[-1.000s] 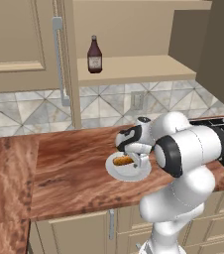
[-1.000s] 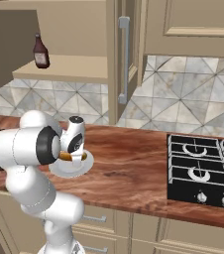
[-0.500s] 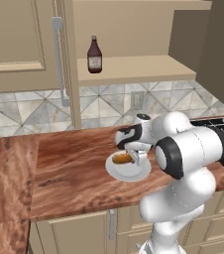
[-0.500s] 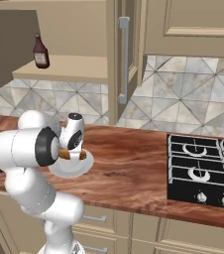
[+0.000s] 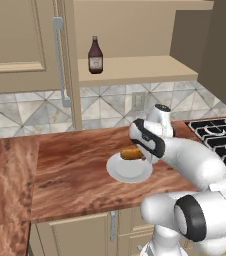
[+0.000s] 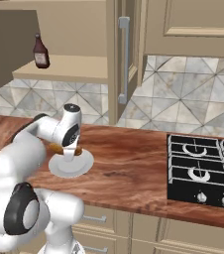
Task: Move the hot dog bun to the plate on the dining table and place the condiment next to that plate. Then navigate to the fridge and take the sausage and place it on the plate as well.
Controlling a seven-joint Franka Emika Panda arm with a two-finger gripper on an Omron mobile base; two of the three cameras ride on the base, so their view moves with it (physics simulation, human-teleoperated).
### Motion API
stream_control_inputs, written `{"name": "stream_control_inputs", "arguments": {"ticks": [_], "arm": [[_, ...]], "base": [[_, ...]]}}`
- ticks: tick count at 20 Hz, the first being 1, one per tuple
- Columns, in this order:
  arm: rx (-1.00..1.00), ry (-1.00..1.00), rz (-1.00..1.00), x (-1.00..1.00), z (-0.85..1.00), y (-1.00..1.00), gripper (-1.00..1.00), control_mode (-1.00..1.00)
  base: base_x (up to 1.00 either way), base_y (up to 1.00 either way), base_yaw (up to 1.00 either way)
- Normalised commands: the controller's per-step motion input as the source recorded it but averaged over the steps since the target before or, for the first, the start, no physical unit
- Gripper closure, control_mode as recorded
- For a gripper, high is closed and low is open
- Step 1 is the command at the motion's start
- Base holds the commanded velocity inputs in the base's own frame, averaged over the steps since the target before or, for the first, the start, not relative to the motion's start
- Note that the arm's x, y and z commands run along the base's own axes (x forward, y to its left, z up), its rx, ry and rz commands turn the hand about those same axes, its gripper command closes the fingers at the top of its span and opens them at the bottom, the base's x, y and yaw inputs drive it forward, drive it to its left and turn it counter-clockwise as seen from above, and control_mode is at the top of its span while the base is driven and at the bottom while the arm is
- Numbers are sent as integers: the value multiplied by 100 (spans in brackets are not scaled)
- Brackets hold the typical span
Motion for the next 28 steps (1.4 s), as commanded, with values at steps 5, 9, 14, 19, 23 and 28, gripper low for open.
{"name": "stream_control_inputs", "arguments": {"ticks": [5,9,14,19,23,28], "arm": [[-1,13,3,-83,100,-15,100,-100],[-18,7,29,-87,89,0,100,-100],[-24,1,47,-69,51,5,100,-100],[-17,16,42,-15,21,24,100,-100],[-2,19,24,0,2,1,100,-100],[0,10,8,0,0,0,100,100]], "base": [[0,0,0],[0,0,0],[0,0,0],[0,0,0],[0,0,0],[-19,0,2]]}}
